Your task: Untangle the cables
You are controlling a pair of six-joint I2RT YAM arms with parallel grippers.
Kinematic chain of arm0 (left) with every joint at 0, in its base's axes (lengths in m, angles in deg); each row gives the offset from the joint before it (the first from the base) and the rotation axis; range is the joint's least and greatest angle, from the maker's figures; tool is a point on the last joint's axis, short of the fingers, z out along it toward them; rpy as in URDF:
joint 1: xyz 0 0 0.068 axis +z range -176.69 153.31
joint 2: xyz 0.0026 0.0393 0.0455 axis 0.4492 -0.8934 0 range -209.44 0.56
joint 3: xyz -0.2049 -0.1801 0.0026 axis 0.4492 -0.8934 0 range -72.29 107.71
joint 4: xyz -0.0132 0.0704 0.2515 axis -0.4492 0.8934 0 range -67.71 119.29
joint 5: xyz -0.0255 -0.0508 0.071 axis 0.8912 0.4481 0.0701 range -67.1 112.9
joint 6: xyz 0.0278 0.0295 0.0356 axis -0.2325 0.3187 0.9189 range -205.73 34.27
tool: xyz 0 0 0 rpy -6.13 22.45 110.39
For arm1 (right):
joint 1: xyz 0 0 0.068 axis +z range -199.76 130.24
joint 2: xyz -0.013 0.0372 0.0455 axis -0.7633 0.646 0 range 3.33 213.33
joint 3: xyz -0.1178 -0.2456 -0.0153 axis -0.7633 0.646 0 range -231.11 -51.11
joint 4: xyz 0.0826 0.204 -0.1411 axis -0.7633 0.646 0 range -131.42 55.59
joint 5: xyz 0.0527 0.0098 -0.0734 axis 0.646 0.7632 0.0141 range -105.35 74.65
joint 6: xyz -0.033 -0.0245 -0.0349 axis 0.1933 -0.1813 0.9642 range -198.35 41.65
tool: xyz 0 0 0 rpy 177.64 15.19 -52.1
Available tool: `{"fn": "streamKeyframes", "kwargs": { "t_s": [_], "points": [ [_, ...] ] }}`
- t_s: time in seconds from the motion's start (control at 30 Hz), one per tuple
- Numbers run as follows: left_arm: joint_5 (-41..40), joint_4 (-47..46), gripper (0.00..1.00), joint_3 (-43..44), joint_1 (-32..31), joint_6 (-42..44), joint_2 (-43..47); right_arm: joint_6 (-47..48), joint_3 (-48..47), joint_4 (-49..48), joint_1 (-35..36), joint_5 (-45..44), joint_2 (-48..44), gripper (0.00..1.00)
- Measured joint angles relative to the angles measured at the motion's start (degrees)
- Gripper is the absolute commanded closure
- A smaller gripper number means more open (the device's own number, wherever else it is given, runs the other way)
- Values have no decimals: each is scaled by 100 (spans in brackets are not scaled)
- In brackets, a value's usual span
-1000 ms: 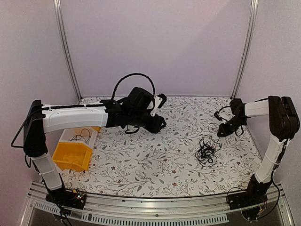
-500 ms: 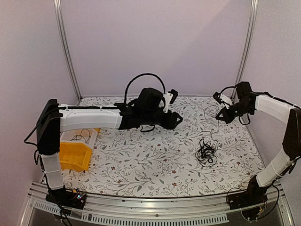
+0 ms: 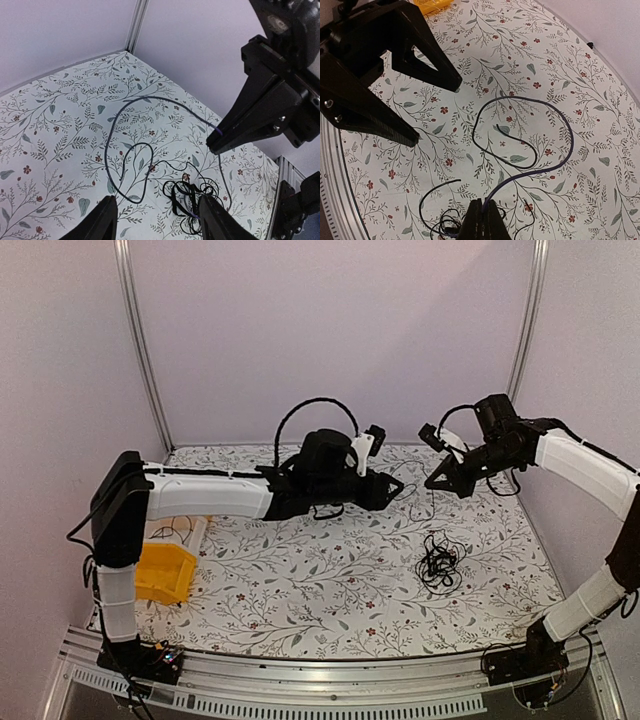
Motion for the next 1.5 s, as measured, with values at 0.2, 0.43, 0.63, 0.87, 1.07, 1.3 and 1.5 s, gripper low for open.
{"fn": "streamKeyframes", "kwargs": {
  "t_s": [0.2, 0.43, 0.63, 0.87, 1.07, 1.3, 1.5],
  "points": [
    [-129, -538, 68, 111, 13, -81, -474, 2, -181, 225, 74, 297, 0, 100],
    [-289, -938, 100, 542, 223, -531, -1416, 111, -575, 706, 87, 986, -24, 100],
    [-236, -1351, 100, 667, 573, -793, -1982, 282, -1207, 1217, 96, 1475, -131, 100],
    [-146, -1574, 94, 404, 645, -846, -1893, 415, -1954, 1635, 76, 1853, -210, 100],
    [-225, -1362, 72, -339, 817, -835, -1685, 466, -2564, 1751, 31, 2299, -214, 100],
    [-363, -1073, 66, -1364, 953, -761, -1174, 452, -2380, 1558, 31, 2120, -205, 100],
    [-393, -1381, 57, -2413, 815, -509, 216, 428, -1703, 1300, 79, 1572, -164, 100]
  ]
}}
